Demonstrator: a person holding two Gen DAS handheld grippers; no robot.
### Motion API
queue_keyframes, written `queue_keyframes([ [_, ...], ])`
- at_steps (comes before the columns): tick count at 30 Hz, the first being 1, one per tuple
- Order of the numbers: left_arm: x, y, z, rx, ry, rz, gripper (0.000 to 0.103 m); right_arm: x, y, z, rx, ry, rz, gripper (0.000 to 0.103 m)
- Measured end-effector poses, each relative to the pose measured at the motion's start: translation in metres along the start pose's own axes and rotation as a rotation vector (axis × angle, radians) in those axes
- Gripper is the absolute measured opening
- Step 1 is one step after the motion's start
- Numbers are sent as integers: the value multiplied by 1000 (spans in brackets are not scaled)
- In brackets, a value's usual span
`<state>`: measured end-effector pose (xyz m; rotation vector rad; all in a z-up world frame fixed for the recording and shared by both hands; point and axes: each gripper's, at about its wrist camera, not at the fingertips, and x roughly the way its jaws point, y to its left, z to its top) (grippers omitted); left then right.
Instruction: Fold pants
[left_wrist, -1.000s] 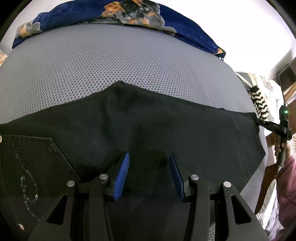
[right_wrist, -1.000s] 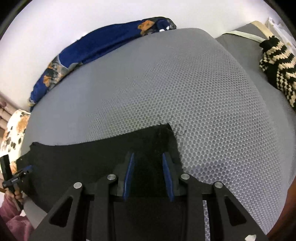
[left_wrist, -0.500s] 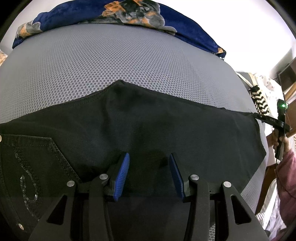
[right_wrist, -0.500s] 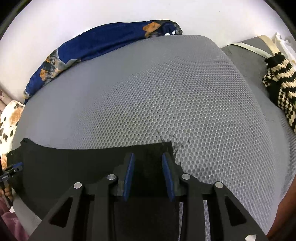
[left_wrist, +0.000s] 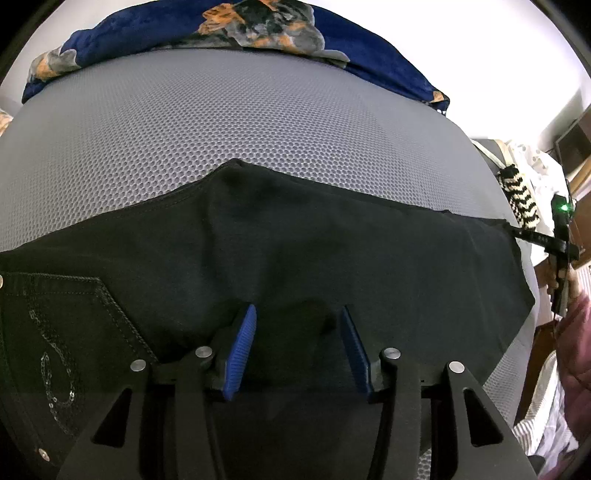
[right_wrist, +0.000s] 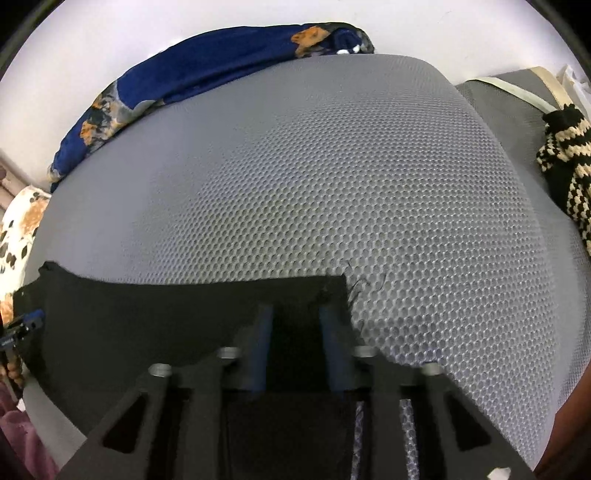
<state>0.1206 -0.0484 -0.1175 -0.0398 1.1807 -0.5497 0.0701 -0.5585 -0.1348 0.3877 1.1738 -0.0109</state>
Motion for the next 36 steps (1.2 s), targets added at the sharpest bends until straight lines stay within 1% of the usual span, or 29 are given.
queue_keyframes([
  [2, 0, -1, 0, 4, -1, 3, 49, -2, 5, -3, -10, -13, -12, 15],
  [4, 1, -2, 0, 9, 0, 5, 50, -4, 6, -4, -6, -18, 1, 15],
  [7, 1, -3, 0, 13, -1, 7, 50, -2, 3, -6, -2, 5, 26, 16],
  [8, 1, -3, 0, 13, -2, 8, 51, -1, 0, -5, 22, 0, 50, 17],
  [12, 1, -5, -1, 16, -5, 12, 51, 1, -16, 0, 122, -25, 93, 21],
  [14, 1, -5, -1, 15, -7, 13, 51, 1, -16, 0, 139, -35, 105, 15],
  [15, 0, -5, -1, 11, -7, 12, 51, -2, -12, -1, 128, -55, 85, 11],
  [16, 0, -5, -1, 1, -10, 11, 51, -6, -7, -2, 124, -80, 51, 10],
  [17, -1, -4, -1, -11, -15, 9, 51, -12, -3, -4, 129, -105, 36, 9],
  [20, -8, -3, -1, -24, -42, 11, 51, -26, 9, -7, 147, -168, -53, 8],
  [22, -13, -2, -1, -18, -68, 17, 51, -26, 16, -8, 146, -181, -116, 8],
  [25, -18, 0, -3, -4, -84, 34, 51, -21, 19, -8, 171, -188, -167, 8],
  [28, -18, 10, -7, -22, -86, 35, 51, -17, 21, -7, 194, -188, -198, 8],
  [30, -16, 17, -9, -37, -80, 30, 51, -13, 18, -7, 205, -178, -208, 8],
  [31, -12, 20, -9, -40, -65, 26, 51, -8, 18, -6, 212, -166, -215, 8],
  [33, -10, 21, -9, -23, -56, 28, 51, 1, 17, -3, 216, -140, -233, 8],
  [35, -9, 17, -9, 11, -52, 47, 51, 4, 15, -2, 226, -128, -243, 9],
  [36, -10, 15, -10, 28, -51, 56, 51, 4, 15, 0, 234, -116, -249, 13],
])
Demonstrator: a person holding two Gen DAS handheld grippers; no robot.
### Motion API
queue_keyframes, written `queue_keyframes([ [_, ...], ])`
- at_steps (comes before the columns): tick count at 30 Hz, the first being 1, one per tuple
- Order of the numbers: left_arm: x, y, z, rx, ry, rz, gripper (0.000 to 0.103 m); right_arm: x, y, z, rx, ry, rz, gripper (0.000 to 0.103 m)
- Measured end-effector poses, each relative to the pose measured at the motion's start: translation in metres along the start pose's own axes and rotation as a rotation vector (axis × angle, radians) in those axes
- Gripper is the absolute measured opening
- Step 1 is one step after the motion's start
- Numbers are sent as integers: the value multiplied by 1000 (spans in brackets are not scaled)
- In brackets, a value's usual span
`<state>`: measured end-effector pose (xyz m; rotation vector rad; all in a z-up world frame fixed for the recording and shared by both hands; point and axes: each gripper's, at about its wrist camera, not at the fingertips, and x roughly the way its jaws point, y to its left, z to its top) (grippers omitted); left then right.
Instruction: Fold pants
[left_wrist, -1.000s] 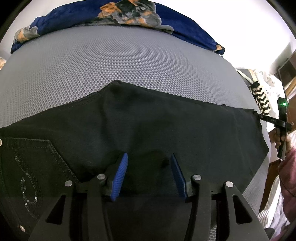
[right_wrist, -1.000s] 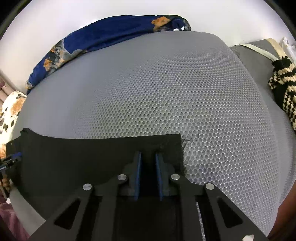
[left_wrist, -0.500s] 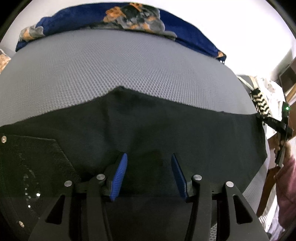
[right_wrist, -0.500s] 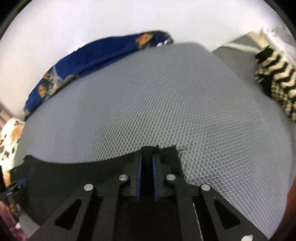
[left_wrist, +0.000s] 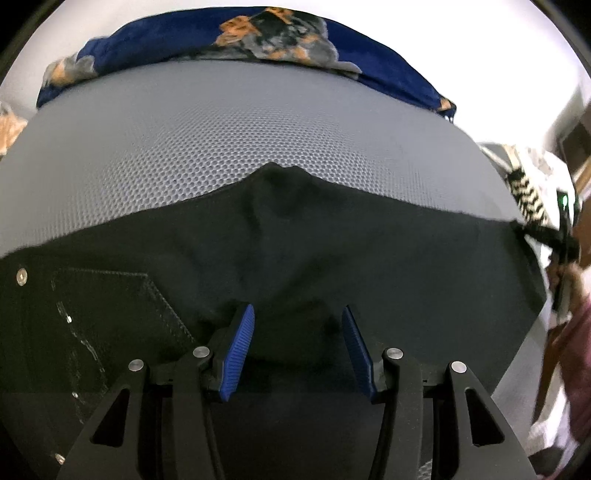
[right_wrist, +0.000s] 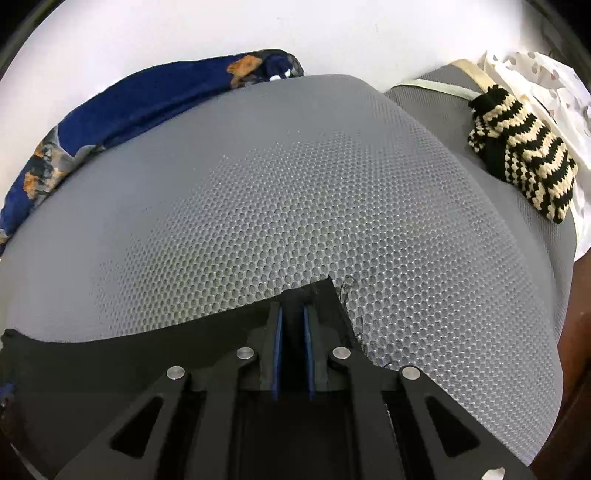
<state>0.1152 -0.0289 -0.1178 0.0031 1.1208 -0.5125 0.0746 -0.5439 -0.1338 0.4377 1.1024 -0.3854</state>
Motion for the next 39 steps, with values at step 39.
queue_keyframes([
  [39, -89, 172, -26, -229, -183, 75, 37, -10, 448, -70, -867, 376, 696, 8],
])
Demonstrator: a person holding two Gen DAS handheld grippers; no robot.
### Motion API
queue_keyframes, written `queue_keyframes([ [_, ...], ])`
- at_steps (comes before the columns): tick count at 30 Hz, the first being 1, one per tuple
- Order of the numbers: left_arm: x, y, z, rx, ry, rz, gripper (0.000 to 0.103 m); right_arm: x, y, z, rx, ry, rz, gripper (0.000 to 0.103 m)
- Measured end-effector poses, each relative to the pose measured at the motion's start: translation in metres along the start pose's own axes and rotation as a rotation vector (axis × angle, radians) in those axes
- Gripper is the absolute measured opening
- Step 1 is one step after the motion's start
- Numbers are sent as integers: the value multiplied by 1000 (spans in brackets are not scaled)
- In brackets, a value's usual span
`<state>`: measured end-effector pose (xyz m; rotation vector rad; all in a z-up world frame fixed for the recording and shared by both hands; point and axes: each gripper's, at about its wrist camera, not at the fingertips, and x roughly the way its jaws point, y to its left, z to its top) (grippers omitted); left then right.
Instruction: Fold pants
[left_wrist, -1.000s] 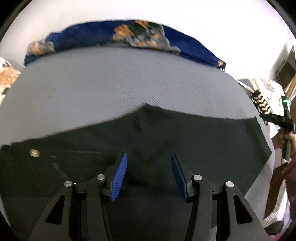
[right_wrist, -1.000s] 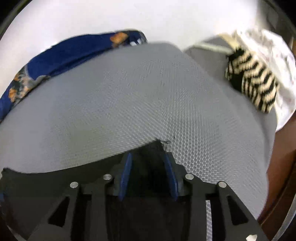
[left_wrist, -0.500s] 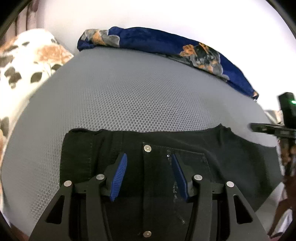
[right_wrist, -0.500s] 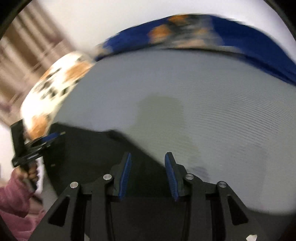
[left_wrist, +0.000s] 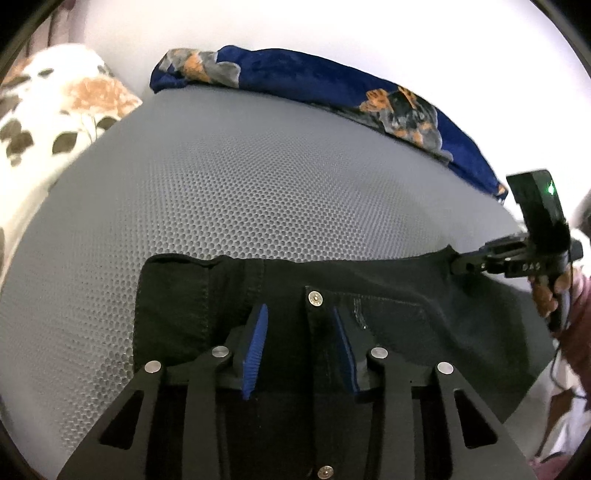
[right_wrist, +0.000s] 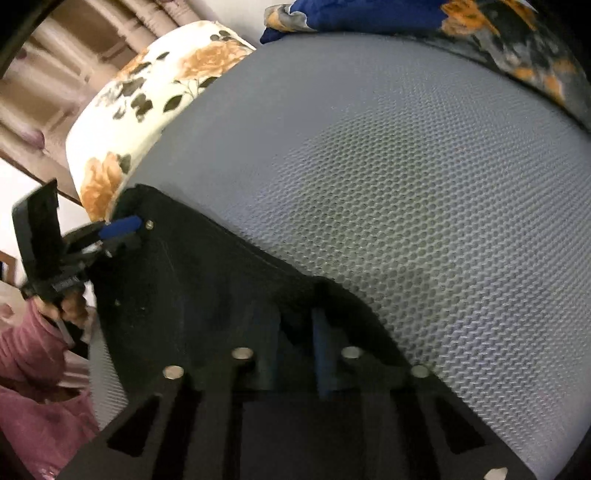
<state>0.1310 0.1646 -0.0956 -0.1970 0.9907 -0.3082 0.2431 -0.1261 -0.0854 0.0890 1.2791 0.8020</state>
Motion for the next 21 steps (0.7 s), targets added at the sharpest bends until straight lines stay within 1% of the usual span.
queue_keyframes([
  [2, 1, 3, 2, -9, 0, -3, 32, -6, 0, 1, 7, -44, -38, 6],
  [5, 3, 6, 2, -15, -3, -6, 28, 1, 1, 4, 19, -61, -120, 5],
  [6, 3, 6, 1, -14, -3, -4, 27, 3, -2, 3, 25, -64, -135, 4],
  [8, 4, 7, 1, -10, -2, 0, 24, 5, -9, 6, 58, -65, -130, 4],
  [10, 4, 10, 1, -23, -3, -9, 24, 5, -10, 6, 68, -70, -130, 5],
  [11, 3, 10, 1, -26, -3, -11, 24, 5, -7, 5, 54, -71, -141, 6],
  [13, 3, 8, 0, -20, -6, -2, 24, 5, -1, 6, 43, -81, -160, 14],
  [14, 2, 7, 1, -13, -6, 5, 24, 4, 0, 7, 65, -91, -175, 18],
  [15, 1, 4, 1, -10, -6, 12, 25, -1, 0, 6, 82, -103, -180, 29],
  [16, -1, 0, 1, -6, -5, 23, 27, -7, 0, 5, 94, -123, -184, 31],
  [17, -3, -5, 2, 3, -4, 31, 32, -17, 1, 2, 110, -155, -192, 31],
  [18, -6, -11, 3, 20, -9, 41, 34, -25, 3, -2, 117, -180, -204, 31],
  [20, -13, -28, 3, 83, -35, 45, 38, -43, 7, -12, 131, -224, -223, 31],
  [21, -15, -38, 2, 115, -43, 37, 40, -52, 8, -20, 146, -237, -216, 33],
])
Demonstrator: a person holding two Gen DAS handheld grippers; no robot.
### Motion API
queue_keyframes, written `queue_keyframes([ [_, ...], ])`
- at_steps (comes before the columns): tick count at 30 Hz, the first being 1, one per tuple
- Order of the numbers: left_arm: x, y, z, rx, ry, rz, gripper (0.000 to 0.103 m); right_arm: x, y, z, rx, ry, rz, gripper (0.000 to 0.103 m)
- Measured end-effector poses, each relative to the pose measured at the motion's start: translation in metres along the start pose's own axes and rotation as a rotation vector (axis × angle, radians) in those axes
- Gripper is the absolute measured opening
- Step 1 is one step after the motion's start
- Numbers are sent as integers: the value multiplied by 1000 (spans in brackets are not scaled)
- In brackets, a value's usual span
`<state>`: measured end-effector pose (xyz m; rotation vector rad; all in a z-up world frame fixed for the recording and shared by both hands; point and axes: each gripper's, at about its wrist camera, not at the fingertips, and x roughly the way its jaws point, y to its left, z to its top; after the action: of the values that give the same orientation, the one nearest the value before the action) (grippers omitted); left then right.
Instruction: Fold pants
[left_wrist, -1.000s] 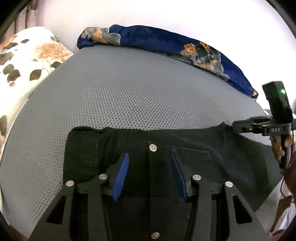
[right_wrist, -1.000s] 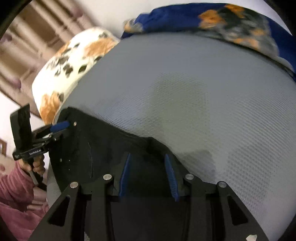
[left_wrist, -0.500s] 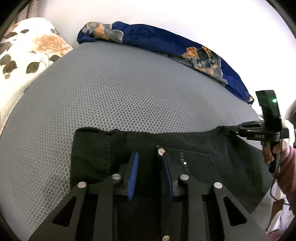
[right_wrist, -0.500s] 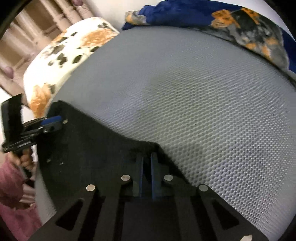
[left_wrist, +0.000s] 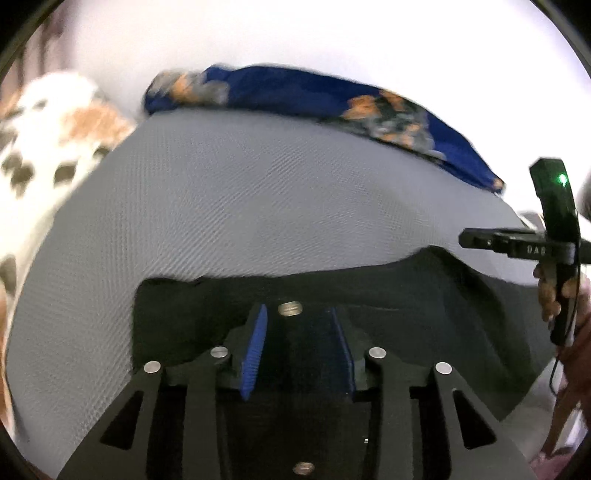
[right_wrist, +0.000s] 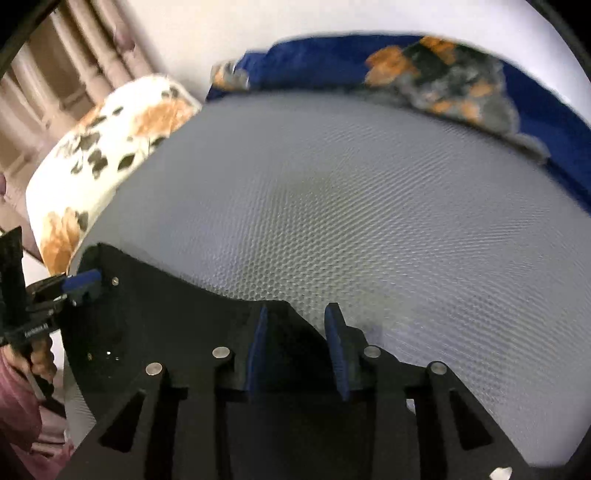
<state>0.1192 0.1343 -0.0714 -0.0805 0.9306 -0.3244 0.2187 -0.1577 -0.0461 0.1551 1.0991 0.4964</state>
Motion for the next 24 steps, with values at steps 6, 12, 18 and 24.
queue_keyframes([
  [6, 21, -57, -6, 121, 52, -87, 48, -18, -12, -49, 75, 29, -41, 34],
  [12, 46, -83, -23, 156, 148, -116, 48, -25, -34, -97, 179, 47, -50, 34],
  [18, 44, -87, -35, 179, 161, -88, 48, -50, -67, -141, 265, 24, -83, 32],
  [24, 42, -88, -36, 145, 173, -59, 48, -95, -119, -190, 413, -25, -115, 29],
])
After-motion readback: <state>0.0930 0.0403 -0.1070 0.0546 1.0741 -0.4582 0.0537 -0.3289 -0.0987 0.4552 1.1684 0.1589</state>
